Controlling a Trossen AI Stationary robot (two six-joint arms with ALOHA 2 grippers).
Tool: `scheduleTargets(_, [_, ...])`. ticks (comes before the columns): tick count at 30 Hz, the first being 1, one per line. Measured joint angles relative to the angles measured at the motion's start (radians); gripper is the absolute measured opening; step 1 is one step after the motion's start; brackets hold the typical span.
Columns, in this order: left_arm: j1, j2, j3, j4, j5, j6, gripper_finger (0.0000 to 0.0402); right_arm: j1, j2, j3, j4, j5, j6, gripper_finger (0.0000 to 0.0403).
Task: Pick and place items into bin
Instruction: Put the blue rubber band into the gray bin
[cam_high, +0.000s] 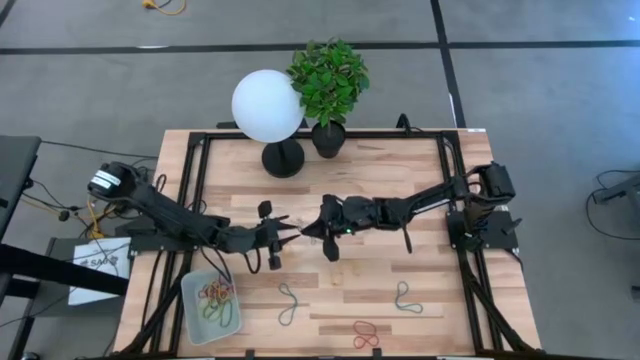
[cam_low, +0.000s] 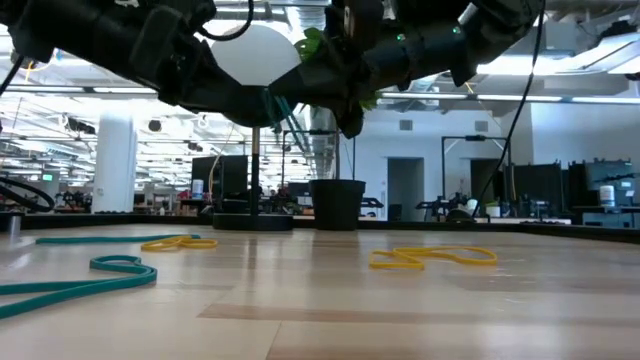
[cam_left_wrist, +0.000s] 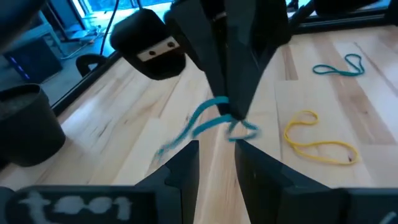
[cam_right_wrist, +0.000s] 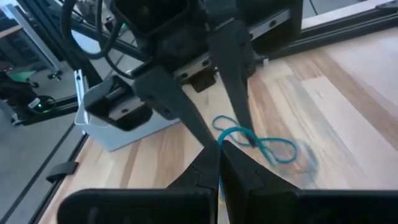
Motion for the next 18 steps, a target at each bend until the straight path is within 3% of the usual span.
scheduleTargets(8, [0.001, 0.013, 0.000, 0.031, -0.059, 0.003, 0.0093, 0.000, 0.000, 0.000, 0.007, -0.001, 0.000, 0.0001])
scheduleTargets(18, [0.002, 0.013, 0.000, 0.049, -0.059, 0.003, 0.0093, 0.008, 0.000, 0.000, 0.007, -0.003, 0.005, 0.0001])
